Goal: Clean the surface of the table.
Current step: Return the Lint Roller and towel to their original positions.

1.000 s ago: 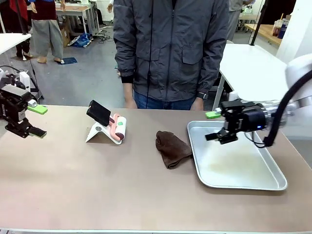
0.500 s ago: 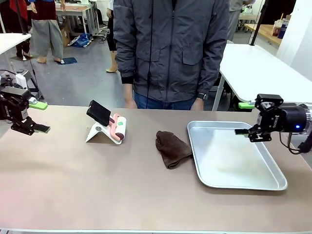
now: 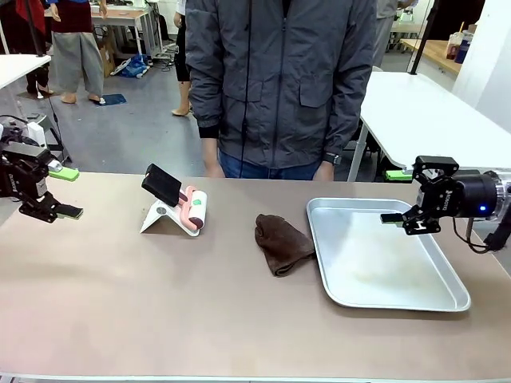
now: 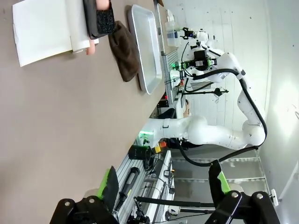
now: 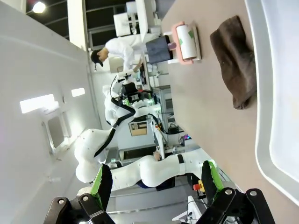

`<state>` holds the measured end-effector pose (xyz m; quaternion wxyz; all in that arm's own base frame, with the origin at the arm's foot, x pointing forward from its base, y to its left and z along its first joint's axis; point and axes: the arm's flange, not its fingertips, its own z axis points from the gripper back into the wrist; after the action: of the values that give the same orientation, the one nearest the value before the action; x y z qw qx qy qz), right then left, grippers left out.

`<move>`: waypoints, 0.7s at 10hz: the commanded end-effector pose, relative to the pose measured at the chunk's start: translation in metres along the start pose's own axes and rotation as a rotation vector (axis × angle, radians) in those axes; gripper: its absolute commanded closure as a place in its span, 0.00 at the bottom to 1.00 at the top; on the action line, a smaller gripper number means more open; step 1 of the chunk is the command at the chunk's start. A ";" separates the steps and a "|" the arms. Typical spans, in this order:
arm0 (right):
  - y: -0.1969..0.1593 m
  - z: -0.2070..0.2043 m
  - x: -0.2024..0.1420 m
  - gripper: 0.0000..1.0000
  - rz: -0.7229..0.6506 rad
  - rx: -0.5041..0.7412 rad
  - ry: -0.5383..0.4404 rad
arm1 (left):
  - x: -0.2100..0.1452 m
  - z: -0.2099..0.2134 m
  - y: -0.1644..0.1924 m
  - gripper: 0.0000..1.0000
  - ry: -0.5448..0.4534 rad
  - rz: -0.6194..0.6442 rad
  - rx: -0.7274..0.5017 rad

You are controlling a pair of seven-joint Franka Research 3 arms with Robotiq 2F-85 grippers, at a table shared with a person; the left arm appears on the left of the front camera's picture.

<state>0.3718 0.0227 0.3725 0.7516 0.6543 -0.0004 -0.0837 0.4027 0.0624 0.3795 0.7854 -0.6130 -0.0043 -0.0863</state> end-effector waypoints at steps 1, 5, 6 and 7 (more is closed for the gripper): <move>0.004 0.001 0.000 0.00 0.014 -0.003 0.012 | -0.002 -0.001 -0.001 0.00 -0.004 -0.002 0.003; 0.004 0.001 0.000 0.00 0.014 -0.003 0.012 | -0.002 -0.001 -0.001 0.00 -0.004 -0.002 0.003; 0.004 0.001 0.000 0.00 0.014 -0.003 0.012 | -0.002 -0.001 -0.001 0.00 -0.004 -0.002 0.003; 0.004 0.001 0.000 0.00 0.014 -0.003 0.012 | -0.002 -0.001 -0.001 0.00 -0.004 -0.002 0.003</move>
<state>0.3720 0.0225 0.3729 0.7518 0.6541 -0.0006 -0.0832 0.4026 0.0626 0.3793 0.7854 -0.6130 -0.0043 -0.0859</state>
